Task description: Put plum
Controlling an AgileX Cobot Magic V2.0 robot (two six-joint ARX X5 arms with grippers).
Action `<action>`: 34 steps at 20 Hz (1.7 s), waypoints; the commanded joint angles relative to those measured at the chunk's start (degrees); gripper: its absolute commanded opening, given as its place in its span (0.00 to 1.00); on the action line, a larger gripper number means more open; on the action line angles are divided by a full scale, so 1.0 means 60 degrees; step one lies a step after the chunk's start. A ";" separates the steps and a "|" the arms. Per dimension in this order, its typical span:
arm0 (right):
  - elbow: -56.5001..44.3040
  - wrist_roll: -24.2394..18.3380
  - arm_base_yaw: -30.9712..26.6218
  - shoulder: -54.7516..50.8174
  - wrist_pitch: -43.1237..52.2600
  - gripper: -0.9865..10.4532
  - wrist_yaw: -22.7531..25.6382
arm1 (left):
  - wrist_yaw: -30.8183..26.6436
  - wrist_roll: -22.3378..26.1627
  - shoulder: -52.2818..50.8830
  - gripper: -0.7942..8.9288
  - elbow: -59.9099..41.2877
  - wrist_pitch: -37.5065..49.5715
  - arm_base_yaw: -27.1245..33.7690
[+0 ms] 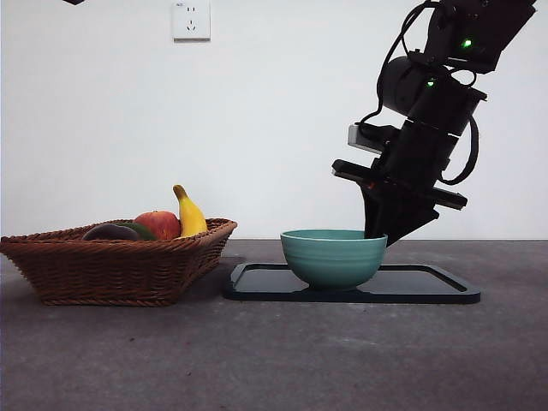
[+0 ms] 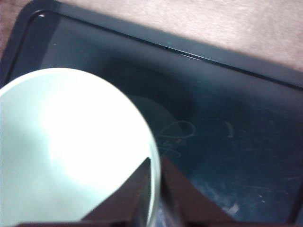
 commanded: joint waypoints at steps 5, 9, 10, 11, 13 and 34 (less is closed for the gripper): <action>0.0619 -0.0062 0.0022 -0.0437 -0.0233 0.09 0.0036 | 0.0051 0.0157 0.0069 0.50 0.0171 0.0091 -0.0044; 0.1137 -0.0117 0.0044 -0.1381 -0.1253 0.09 -0.0011 | 0.0051 0.0160 0.0069 0.50 0.0171 0.0102 -0.0044; 0.1195 -0.0189 0.0044 -0.1625 -0.1541 0.09 -0.0011 | 0.0051 0.0160 0.0069 0.50 0.0171 0.0098 -0.0044; 0.1202 -0.0291 0.0051 -0.1967 -0.1894 0.09 -0.0015 | 0.0051 0.0160 0.0069 0.50 0.0171 0.0098 -0.0044; 0.1198 -0.0550 0.0058 -0.2608 -0.2703 0.09 -0.0018 | 0.0051 0.0160 0.0069 0.50 0.0171 0.0098 -0.0044; -0.4685 0.0364 0.2142 -0.6033 -0.0499 0.09 0.0062 | 0.0051 0.0157 0.0069 0.50 0.0171 0.0091 -0.0044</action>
